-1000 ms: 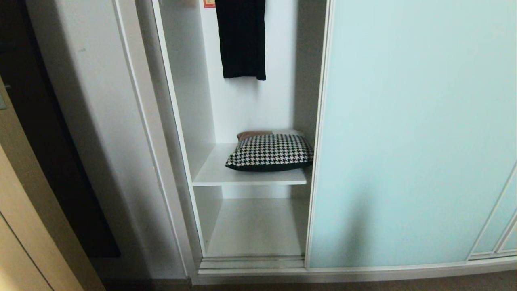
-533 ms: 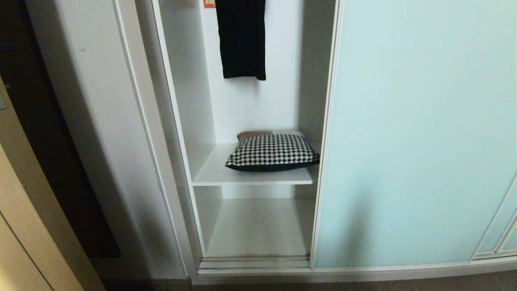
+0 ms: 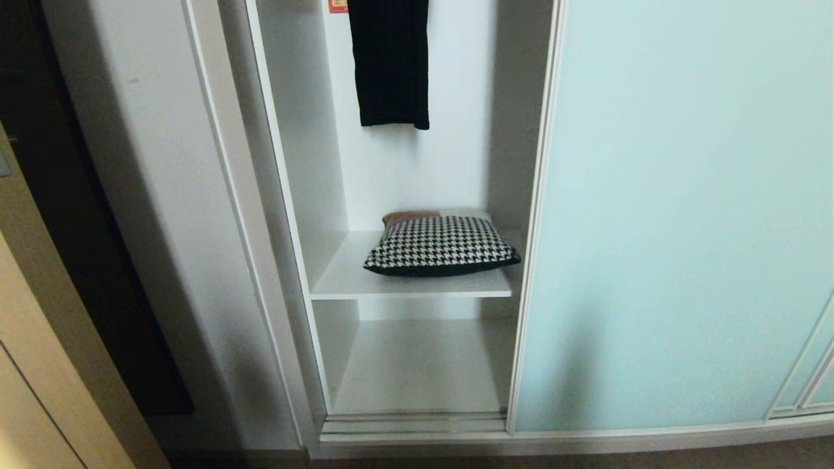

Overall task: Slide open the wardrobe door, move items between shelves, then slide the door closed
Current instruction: Open the door

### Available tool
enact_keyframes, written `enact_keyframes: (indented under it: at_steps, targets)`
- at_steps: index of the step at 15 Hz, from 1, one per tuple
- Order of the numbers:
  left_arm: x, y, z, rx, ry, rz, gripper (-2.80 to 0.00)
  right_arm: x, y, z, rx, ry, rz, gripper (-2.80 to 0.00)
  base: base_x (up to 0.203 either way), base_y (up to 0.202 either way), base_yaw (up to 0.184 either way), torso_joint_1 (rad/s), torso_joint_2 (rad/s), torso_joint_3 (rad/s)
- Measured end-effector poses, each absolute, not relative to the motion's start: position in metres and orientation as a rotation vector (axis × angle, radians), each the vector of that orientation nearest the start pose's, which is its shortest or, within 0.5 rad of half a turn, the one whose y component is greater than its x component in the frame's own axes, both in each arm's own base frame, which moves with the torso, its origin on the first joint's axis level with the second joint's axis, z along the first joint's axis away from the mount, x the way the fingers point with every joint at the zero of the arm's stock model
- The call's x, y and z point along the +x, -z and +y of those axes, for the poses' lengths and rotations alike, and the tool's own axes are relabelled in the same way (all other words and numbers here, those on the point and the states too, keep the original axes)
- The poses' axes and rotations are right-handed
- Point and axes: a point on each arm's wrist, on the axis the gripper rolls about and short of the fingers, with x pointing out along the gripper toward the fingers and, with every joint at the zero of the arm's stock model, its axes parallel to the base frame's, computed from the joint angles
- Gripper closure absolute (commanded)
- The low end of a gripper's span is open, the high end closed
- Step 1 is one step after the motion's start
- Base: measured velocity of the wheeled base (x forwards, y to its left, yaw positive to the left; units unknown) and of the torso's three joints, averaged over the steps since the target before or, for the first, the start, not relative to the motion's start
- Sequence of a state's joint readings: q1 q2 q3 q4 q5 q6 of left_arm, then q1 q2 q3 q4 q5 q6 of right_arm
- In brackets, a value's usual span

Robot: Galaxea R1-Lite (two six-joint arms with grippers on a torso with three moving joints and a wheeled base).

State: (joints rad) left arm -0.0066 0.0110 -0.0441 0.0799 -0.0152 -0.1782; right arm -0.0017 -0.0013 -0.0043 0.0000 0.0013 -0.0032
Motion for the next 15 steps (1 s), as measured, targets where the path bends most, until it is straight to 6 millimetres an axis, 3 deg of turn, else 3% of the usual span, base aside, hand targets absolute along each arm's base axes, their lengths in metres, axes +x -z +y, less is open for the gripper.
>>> enact_keyframes:
  at_steps: [4, 15]
  targets:
    - [-0.0262, -0.0787, 0.0003, 0.015, -0.003, 0.037, 0.00, -0.0233, -0.0767, 0.0001, -0.003, 0.001, -0.006, 0.00, 0.000, 0.000, 0.000, 0.000, 0.00, 0.000]
    - [-0.0232, -0.0764, 0.0002, 0.008, 0.000, -0.005, 0.00, -0.0233, -0.0767, 0.0001, -0.003, 0.000, -0.006, 0.00, 0.000, 0.000, 0.000, 0.000, 0.00, 0.000]
